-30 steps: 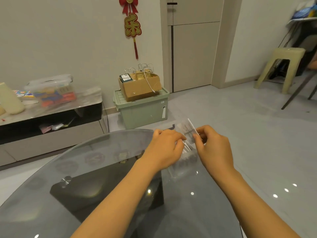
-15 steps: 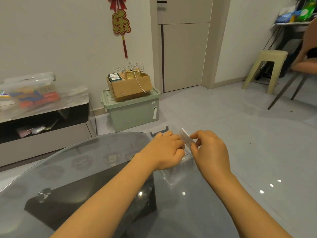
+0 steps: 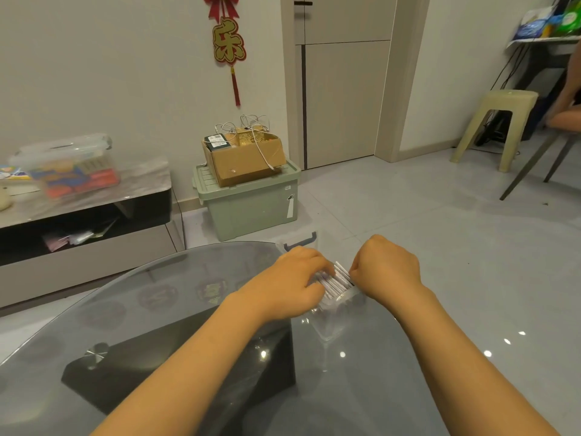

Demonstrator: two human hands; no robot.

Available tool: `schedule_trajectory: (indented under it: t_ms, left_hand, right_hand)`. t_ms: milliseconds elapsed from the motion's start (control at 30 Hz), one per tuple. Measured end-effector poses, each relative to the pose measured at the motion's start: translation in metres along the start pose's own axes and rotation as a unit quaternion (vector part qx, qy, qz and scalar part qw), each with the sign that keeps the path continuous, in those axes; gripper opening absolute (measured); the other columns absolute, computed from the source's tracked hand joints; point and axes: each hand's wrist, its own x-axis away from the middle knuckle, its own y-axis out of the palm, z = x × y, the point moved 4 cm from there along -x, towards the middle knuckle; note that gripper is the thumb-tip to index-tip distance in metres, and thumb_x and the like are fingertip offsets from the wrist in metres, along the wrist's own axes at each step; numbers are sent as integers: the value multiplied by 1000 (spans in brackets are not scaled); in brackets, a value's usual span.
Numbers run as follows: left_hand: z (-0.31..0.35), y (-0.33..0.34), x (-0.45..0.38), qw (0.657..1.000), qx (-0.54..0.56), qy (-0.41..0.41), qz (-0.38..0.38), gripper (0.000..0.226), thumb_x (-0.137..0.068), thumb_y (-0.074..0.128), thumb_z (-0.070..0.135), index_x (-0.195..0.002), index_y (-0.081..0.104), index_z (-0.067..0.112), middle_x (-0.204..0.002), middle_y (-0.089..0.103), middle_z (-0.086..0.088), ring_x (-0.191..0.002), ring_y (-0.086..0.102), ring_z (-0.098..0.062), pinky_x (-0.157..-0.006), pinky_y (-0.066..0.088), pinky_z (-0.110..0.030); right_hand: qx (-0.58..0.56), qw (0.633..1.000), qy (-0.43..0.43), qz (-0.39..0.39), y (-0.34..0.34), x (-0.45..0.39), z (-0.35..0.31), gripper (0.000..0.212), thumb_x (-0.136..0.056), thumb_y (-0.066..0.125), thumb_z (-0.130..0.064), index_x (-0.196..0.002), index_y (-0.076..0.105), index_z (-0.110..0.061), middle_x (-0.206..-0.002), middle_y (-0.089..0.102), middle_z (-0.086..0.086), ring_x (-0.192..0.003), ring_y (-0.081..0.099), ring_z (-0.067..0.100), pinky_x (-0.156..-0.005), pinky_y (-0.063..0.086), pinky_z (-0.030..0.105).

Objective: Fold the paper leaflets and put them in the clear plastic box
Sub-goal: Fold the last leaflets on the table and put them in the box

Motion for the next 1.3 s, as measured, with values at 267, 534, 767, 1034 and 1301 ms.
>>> schedule_trajectory:
  t_ms: [267, 534, 767, 1034, 1301]
  left_hand:
    - [-6, -9, 33, 995, -92, -21, 43, 9, -85, 55, 7, -90, 58, 13, -95, 59, 1, -92, 49, -14, -84, 43, -30]
    - [7, -21, 92, 980, -118, -53, 153, 13, -92, 53, 12, -100, 61, 19, -102, 59, 6, -98, 48, -11, -82, 37, -17]
    - [3, -42, 152, 951, -142, -156, 227, 18, -91, 53, 8, -102, 61, 19, -103, 58, 6, -99, 49, -12, -75, 30, -14]
    - [-19, -17, 219, 922, -136, -273, 238, 25, -87, 49, 0, -97, 62, 18, -98, 60, 6, -90, 49, -12, -66, 31, -18]
    - [-14, -6, 225, 922, -111, -273, 252, 17, -89, 53, 6, -97, 63, 17, -99, 60, 5, -95, 50, -13, -77, 39, -19]
  right_hand:
    - [-231, 968, -98, 0, 14, 3, -6, 16, -90, 58, -26, -99, 72, -26, -97, 42, -3, -76, 46, 8, -62, 34, 19]
    - [-381, 911, -147, 54, 12, 33, -25, 27, -94, 53, -16, -116, 62, -26, -105, 53, -10, -81, 51, -5, -65, 39, 1]
    - [-238, 956, -160, -57, 36, 63, -40, 24, -86, 64, -26, -110, 66, -23, -112, 58, -4, -98, 57, 11, -84, 46, 25]
    - [-48, 971, -234, -25, 66, 88, -53, 22, -87, 63, -30, -107, 70, -29, -110, 67, -6, -106, 57, 21, -90, 46, 29]
    - [-44, 968, -248, 18, 75, 86, -59, 21, -92, 53, -19, -103, 70, -15, -106, 65, 4, -102, 54, 22, -83, 43, 27]
